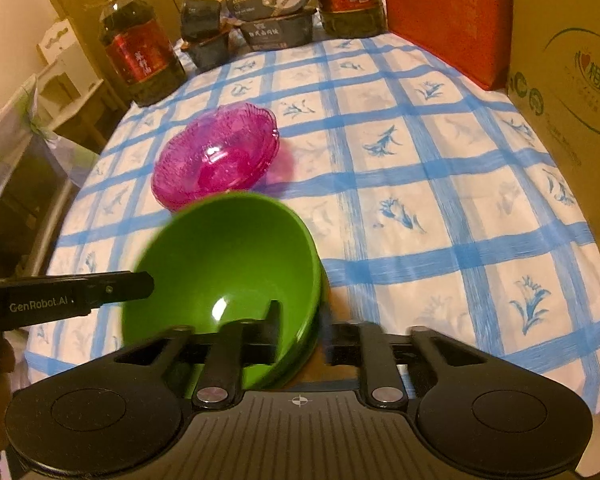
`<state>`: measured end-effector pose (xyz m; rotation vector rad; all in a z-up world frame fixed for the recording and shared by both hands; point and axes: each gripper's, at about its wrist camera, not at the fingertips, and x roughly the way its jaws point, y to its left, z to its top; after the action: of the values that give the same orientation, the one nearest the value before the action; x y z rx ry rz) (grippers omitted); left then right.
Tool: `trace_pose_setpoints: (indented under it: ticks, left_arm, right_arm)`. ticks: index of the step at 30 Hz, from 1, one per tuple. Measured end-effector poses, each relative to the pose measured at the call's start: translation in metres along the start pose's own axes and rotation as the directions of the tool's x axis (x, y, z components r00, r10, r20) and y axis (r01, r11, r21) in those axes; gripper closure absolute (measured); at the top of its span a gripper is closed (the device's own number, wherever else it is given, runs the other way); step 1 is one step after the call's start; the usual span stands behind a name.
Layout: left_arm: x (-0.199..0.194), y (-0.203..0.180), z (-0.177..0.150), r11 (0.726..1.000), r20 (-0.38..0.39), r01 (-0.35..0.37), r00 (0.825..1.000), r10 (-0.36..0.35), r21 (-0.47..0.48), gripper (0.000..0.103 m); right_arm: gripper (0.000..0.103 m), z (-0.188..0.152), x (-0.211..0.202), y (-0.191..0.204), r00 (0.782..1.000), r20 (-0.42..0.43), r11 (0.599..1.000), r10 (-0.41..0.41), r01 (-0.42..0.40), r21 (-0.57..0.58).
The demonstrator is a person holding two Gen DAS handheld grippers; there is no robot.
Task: Organize plates and bowls
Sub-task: 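Lower the small green bowl into the stack and open both grippers, then close both grippers on the rim of the stacked bowls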
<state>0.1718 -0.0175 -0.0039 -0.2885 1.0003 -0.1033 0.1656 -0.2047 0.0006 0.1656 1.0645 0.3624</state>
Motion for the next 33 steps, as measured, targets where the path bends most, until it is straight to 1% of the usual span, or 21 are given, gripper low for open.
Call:
trace_pose_setpoints:
  ticks: [1, 4, 9, 11, 13, 17, 20, 22, 27, 33]
  left_arm:
    - [-0.003, 0.000, -0.001, 1.000, 0.014, -0.005, 1.000, 0.005, 0.000, 0.076]
    - [-0.012, 0.004, -0.007, 0.999, 0.031, 0.006, 1.000, -0.005, -0.031, 0.072]
    - [-0.030, 0.011, -0.023, 0.997, 0.056, 0.014, 0.998, -0.010, -0.077, 0.068]
    - [-0.037, 0.014, -0.029, 0.995, 0.069, 0.018, 0.998, -0.011, -0.095, 0.063]
    - [-0.043, 0.016, -0.036, 0.994, 0.078, 0.022, 0.997, -0.014, -0.104, 0.055]
    - [-0.050, 0.017, -0.049, 0.993, 0.073, 0.018, 0.997, -0.010, -0.115, 0.053]
    - [-0.053, 0.017, -0.059, 0.993, 0.064, 0.011, 0.998, -0.003, -0.119, 0.050]
    - [-0.055, 0.017, -0.065, 0.992, 0.060, 0.013, 0.998, -0.006, -0.128, 0.045]
    - [-0.059, 0.016, -0.077, 0.991, 0.059, 0.018, 0.998, -0.011, -0.134, 0.039]
    - [-0.062, 0.014, -0.084, 0.991, 0.060, 0.022, 0.998, -0.014, -0.134, 0.037]
  right_arm:
    - [0.052, -0.001, -0.003, -0.002, 1.000, 0.009, 1.000, 0.005, -0.005, 0.015]
    - [0.051, -0.006, -0.013, -0.006, 0.999, 0.032, 0.998, 0.017, -0.019, 0.062]
    - [0.049, -0.020, -0.028, -0.008, 0.998, 0.043, 0.994, 0.034, -0.038, 0.101]
    - [0.048, -0.026, -0.033, -0.008, 0.998, 0.045, 0.993, 0.033, -0.038, 0.115]
    - [0.046, -0.033, -0.037, -0.008, 0.999, 0.042, 0.992, 0.034, -0.039, 0.123]
    - [0.044, -0.046, -0.043, -0.004, 0.999, 0.030, 0.993, 0.032, -0.035, 0.114]
    - [0.042, -0.054, -0.047, 0.001, 0.999, 0.027, 0.995, 0.019, -0.022, 0.094]
    - [0.039, -0.059, -0.048, 0.003, 1.000, 0.023, 0.996, 0.015, -0.017, 0.089]
    - [0.036, -0.069, -0.051, 0.003, 1.000, 0.016, 0.995, 0.018, -0.019, 0.101]
    - [0.035, -0.076, -0.054, 0.002, 1.000, 0.006, 0.993, 0.020, -0.020, 0.116]
